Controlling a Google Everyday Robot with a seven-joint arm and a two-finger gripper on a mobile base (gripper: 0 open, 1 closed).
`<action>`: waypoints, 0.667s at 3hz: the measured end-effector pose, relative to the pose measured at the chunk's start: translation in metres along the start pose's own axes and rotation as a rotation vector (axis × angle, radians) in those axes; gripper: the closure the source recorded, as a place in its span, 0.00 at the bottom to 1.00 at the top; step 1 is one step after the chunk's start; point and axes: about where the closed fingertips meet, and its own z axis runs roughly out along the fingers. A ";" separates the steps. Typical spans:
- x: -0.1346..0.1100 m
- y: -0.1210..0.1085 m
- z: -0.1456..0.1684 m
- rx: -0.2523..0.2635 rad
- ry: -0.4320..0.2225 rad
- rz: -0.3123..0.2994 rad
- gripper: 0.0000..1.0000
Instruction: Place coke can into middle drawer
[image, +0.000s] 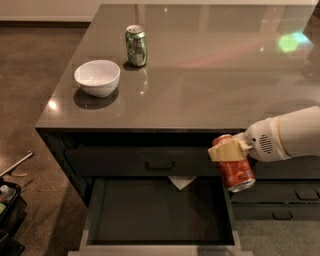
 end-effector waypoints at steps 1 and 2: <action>0.001 0.000 0.002 0.003 0.006 0.009 1.00; 0.012 0.000 0.012 -0.009 0.014 0.034 1.00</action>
Offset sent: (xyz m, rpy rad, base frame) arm -0.0092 0.0039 -0.0396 0.0326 0.0729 -0.0312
